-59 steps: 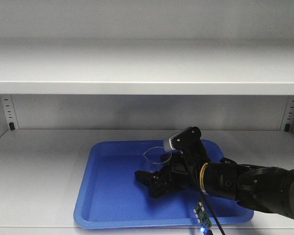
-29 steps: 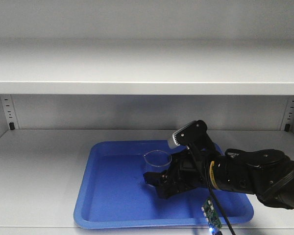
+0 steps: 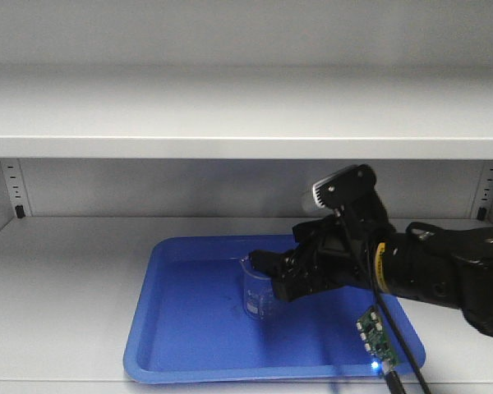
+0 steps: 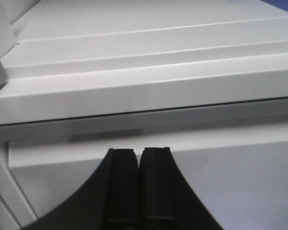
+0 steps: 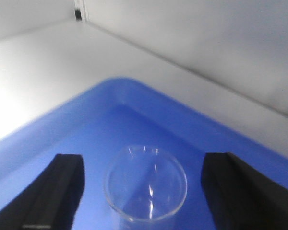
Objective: Pick beaker and place in left cabinet
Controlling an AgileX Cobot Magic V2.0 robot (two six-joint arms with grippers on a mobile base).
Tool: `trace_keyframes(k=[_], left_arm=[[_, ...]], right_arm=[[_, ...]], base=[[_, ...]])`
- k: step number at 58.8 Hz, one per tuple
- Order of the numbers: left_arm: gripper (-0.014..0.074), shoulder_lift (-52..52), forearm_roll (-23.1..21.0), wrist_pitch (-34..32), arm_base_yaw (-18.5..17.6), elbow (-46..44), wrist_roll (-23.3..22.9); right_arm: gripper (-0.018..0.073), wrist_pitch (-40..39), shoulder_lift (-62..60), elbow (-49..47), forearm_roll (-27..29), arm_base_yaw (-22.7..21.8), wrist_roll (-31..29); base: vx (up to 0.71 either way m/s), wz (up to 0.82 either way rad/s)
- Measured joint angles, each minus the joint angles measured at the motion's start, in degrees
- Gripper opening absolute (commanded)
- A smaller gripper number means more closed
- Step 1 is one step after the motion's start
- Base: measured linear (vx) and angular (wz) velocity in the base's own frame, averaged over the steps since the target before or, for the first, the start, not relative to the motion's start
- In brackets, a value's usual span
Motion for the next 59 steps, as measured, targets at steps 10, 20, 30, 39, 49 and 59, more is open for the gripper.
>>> trace_keyframes(k=[10,20,30,39,49,59], left_arm=[[0.0004,0.0,0.0,0.0,0.0,0.0,0.0],[0.0004,0.0,0.0,0.0,0.0,0.0,0.0],[0.0004,0.0,0.0,0.0,0.0,0.0,0.0],[0.0004,0.0,0.0,0.0,0.0,0.0,0.0],[0.0004,0.0,0.0,0.0,0.0,0.0,0.0],[0.0004,0.0,0.0,0.0,0.0,0.0,0.0]], right_arm=[[0.0085,0.0,-6.4,5.2,-0.3,0.0,5.4],[-0.0011,3.8,-14.3,15.3,-0.2,0.0,5.7],[-0.0008,9.6,-23.0,22.6,0.0,0.0,5.7],[-0.0008,9.8,-30.0,25.0,0.2,0.0,5.7],[-0.0008,9.7,-35.7,25.9,0.3,0.0,5.7],[-0.0008,9.7,-38.2,26.0,0.3,0.0,5.7]], base=[[0.00,0.00],[0.00,0.00],[0.00,0.00],[0.00,0.00],[0.00,0.00],[0.00,0.00]])
